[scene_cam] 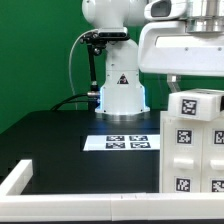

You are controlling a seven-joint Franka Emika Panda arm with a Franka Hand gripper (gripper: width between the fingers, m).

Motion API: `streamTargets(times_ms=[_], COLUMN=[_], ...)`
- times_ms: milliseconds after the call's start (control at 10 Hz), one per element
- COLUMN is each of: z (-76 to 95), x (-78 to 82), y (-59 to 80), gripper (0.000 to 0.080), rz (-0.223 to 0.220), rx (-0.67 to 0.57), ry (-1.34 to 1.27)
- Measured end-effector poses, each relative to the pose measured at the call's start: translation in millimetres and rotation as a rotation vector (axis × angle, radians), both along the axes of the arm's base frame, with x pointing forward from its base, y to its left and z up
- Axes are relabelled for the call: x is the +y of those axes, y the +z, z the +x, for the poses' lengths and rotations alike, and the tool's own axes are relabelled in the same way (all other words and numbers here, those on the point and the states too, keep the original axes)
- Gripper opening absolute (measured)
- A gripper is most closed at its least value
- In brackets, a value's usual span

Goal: Assemble cabinet

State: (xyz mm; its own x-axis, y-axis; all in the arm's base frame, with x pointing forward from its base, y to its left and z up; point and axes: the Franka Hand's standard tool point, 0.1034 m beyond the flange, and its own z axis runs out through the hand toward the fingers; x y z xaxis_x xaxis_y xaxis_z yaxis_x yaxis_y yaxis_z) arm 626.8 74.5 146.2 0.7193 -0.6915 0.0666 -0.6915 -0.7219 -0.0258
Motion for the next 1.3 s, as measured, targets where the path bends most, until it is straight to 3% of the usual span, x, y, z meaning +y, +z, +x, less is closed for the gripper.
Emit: streamTargets(times_ms=[100,200,600,900,1300], z=[0.8,0.8,0.9,1.9,2.3], x=[1.3,2.7,3.0,1.1,1.4], y=[0.3,0.8,-0.2,-2.9,-2.7], gripper=[0.0538,0.0538,0.0538,0.0538,0.0538], rz=[0.046,0.061,0.082,0.141,0.161], rx=[-0.004,0.004,0.003,-0.012,-0.018], ry=[-0.187,-0.245,-0.515,-0.927,-1.097])
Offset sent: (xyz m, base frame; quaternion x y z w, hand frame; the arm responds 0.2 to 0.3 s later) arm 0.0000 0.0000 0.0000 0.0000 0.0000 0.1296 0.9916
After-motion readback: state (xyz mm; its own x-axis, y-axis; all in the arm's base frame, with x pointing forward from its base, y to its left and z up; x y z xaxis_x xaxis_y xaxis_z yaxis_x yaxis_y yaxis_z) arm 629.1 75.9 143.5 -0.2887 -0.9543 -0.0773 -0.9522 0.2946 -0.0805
